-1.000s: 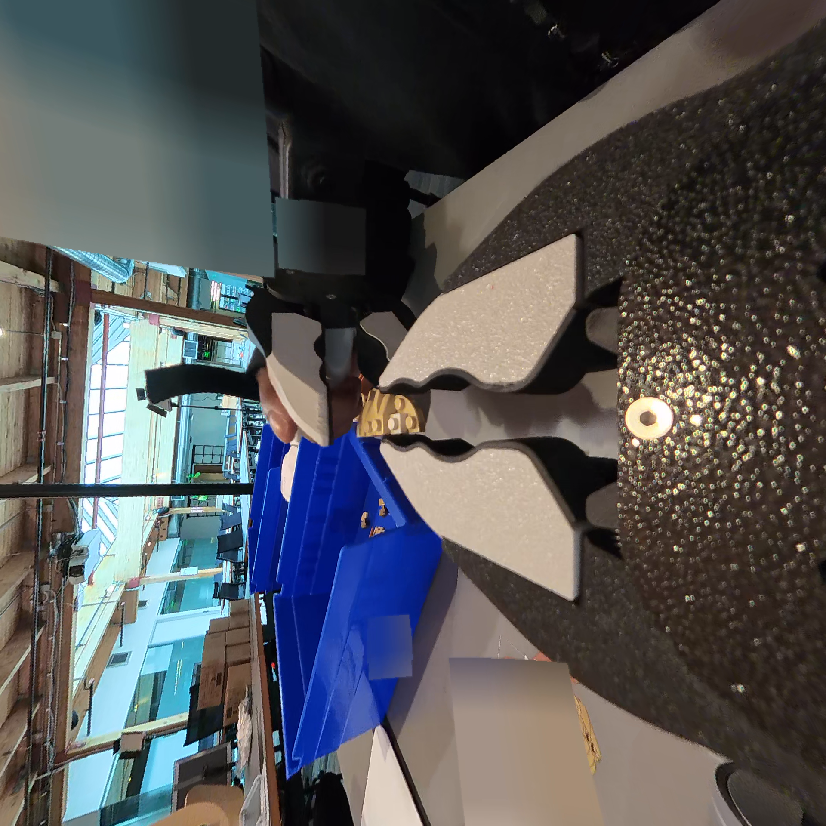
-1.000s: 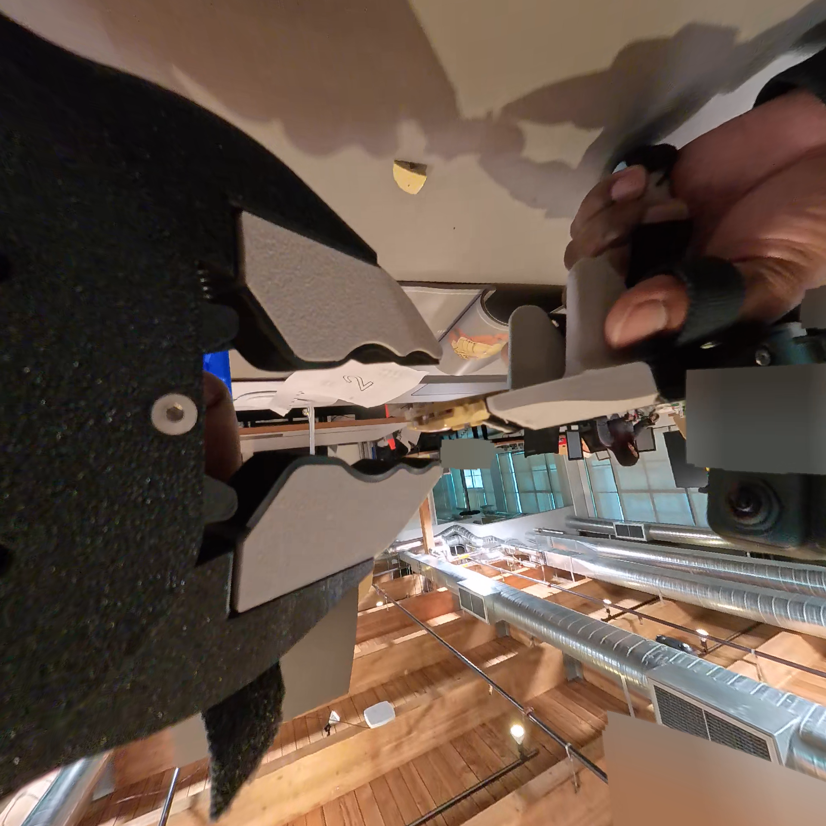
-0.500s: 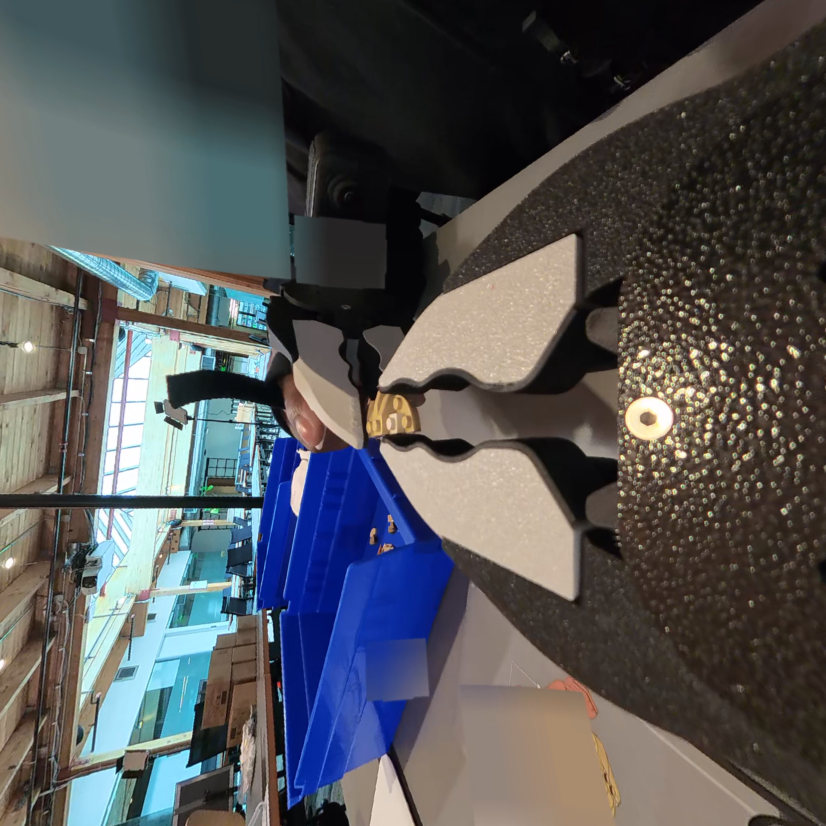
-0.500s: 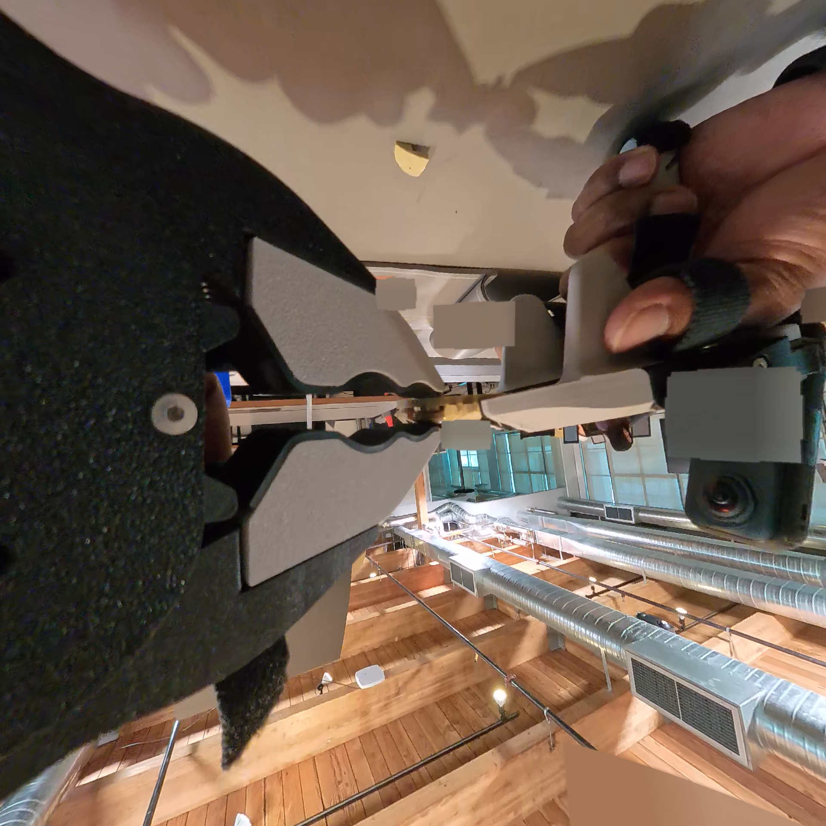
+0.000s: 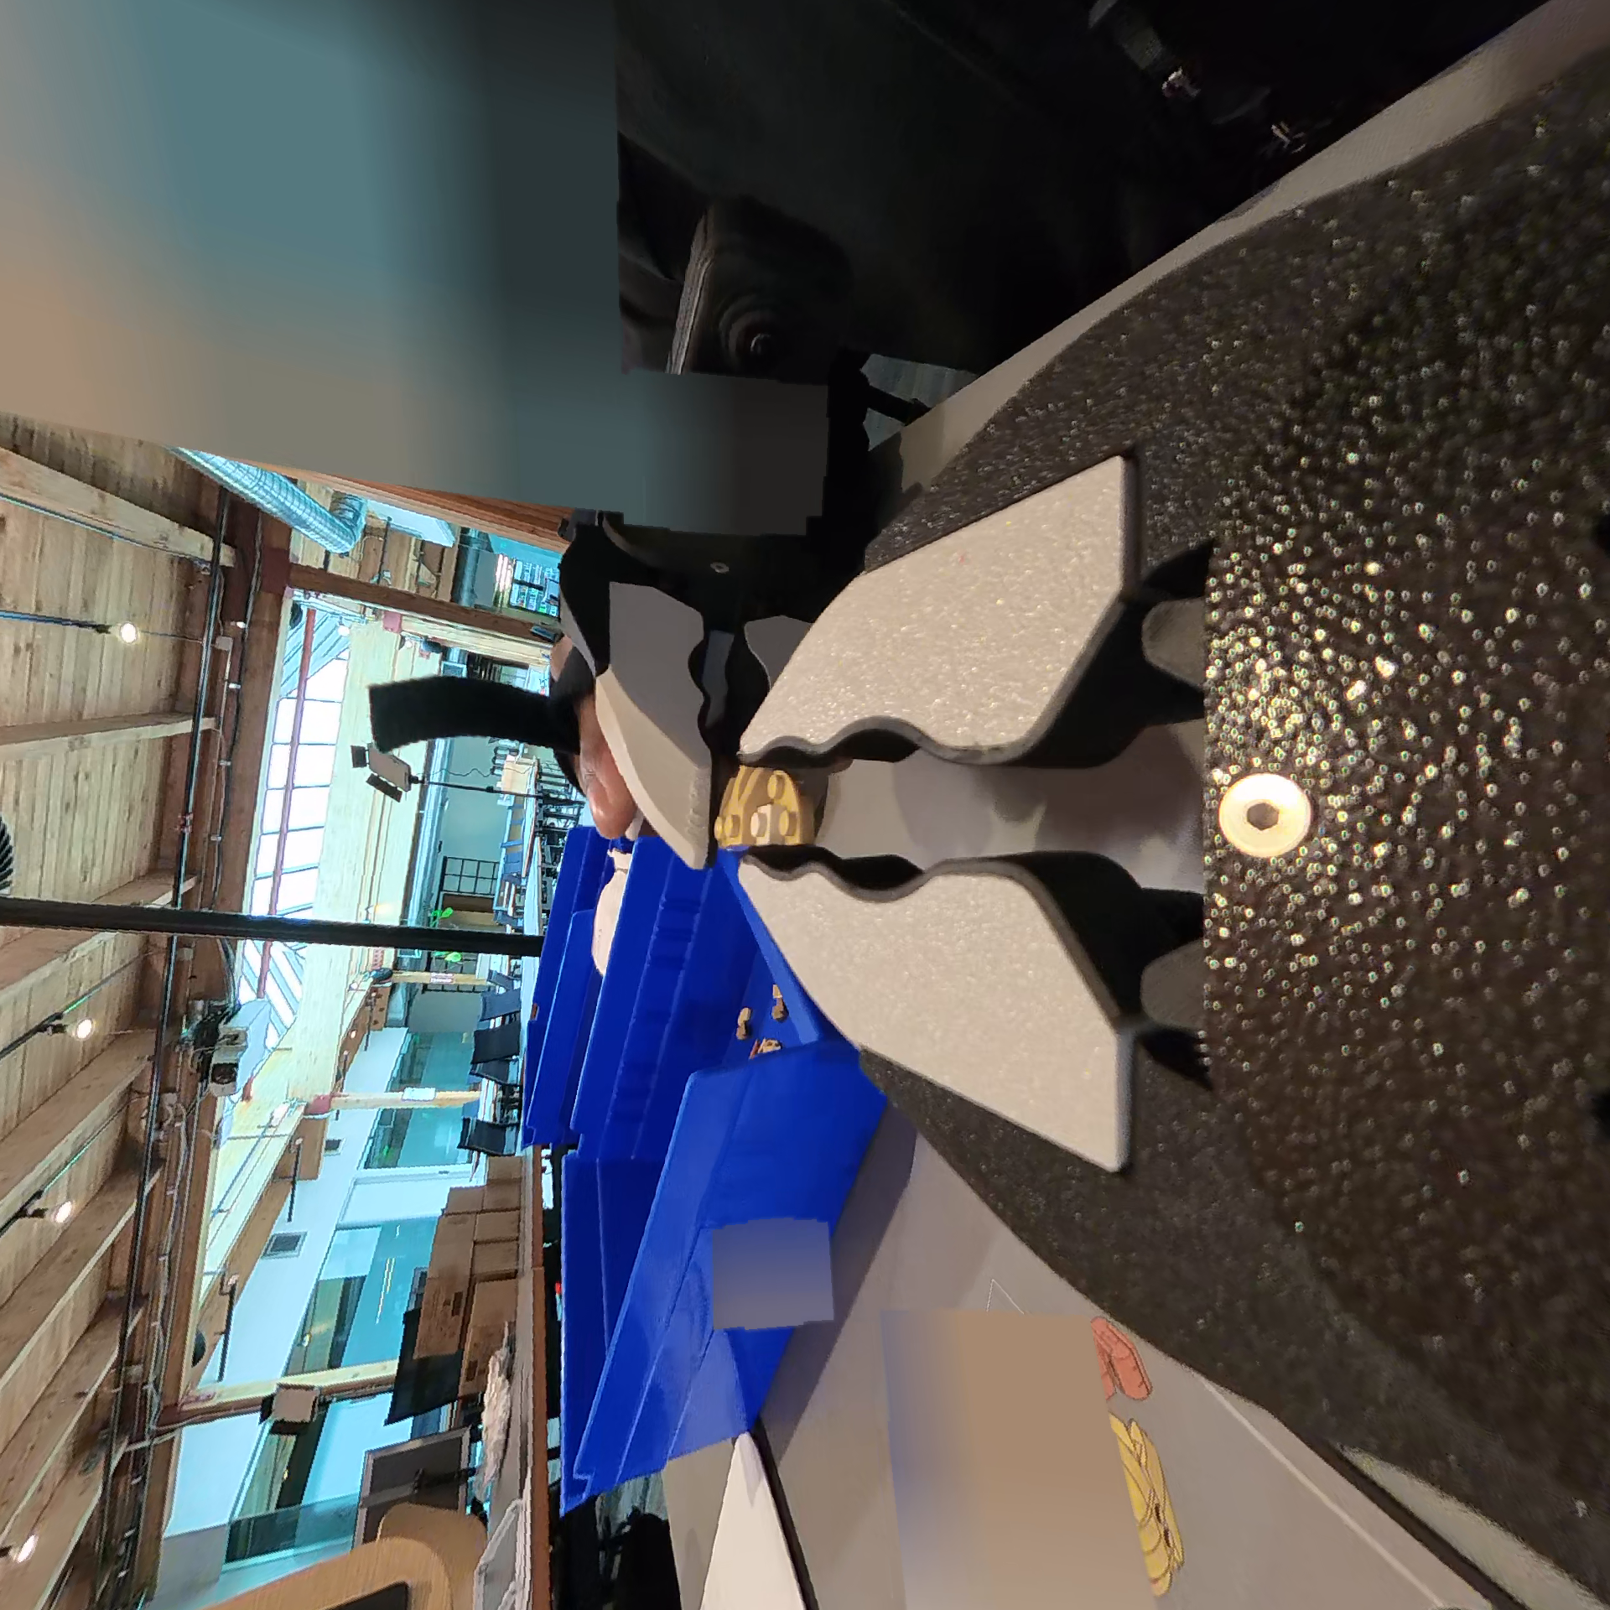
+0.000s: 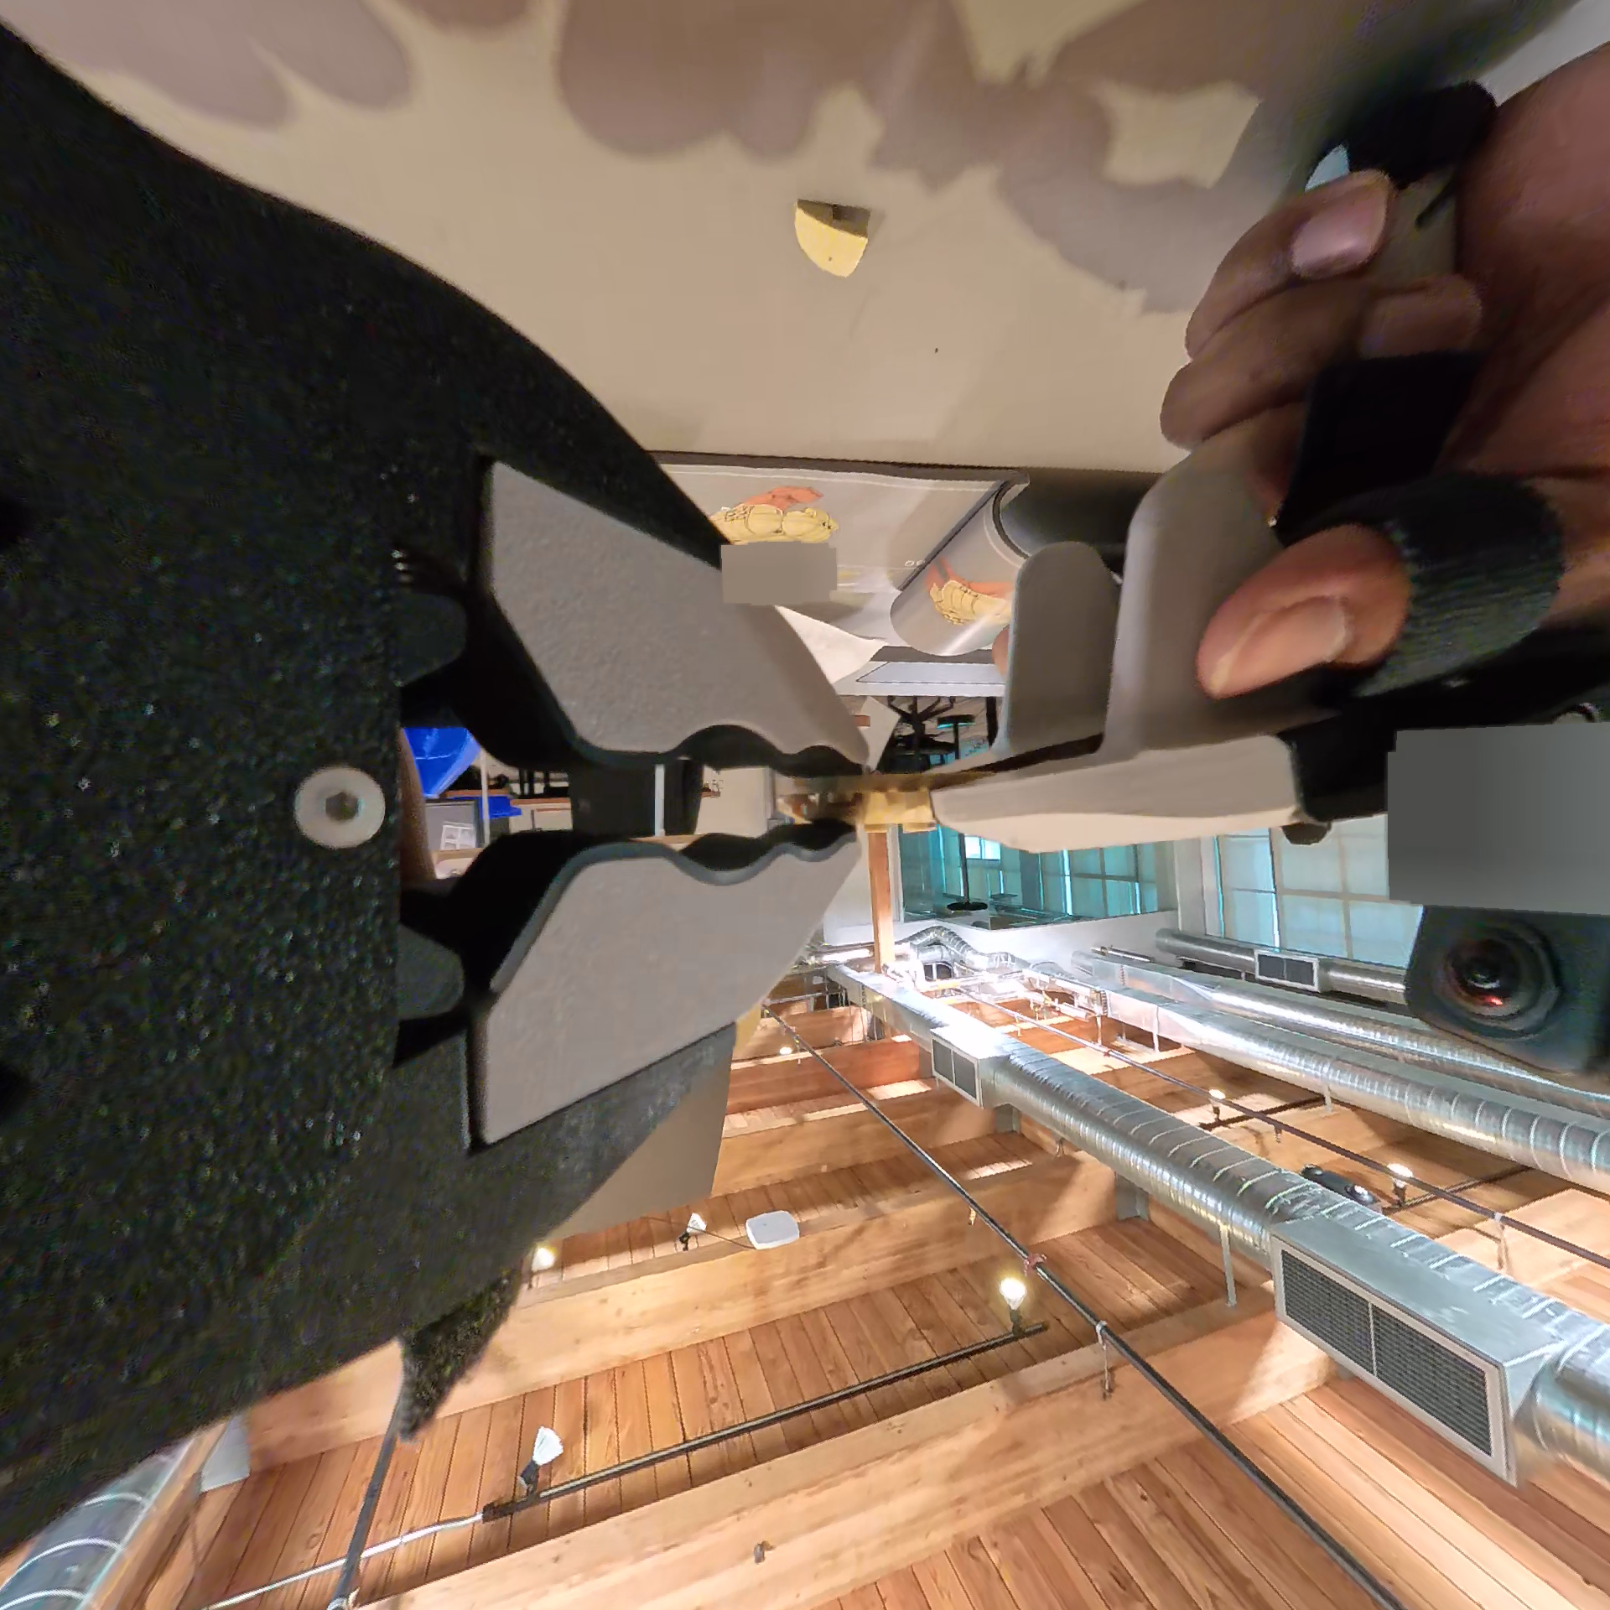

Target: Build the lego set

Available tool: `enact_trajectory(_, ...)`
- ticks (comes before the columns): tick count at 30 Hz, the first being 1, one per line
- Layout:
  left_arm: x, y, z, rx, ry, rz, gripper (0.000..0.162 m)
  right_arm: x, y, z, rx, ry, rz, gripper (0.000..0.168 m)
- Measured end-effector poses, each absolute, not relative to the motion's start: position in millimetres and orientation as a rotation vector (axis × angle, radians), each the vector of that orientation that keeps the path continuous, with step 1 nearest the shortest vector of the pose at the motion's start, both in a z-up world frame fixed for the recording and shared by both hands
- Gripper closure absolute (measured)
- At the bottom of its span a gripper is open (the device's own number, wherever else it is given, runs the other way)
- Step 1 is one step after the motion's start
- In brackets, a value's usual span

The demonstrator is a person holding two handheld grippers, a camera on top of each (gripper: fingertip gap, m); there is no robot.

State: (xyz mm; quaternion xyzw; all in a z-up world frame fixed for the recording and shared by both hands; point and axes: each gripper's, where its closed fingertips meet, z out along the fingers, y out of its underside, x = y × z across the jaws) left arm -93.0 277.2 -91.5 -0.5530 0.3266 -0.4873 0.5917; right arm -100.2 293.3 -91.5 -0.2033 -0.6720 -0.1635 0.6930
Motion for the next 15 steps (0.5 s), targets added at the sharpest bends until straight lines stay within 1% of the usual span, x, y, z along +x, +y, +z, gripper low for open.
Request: enact_trajectory(15,-95.2,277.7,-82.5,-1.252,0.67,-1.186,0.146,-102.3,293.7,-82.2,-0.438,-1.404,-0.416,0.157)
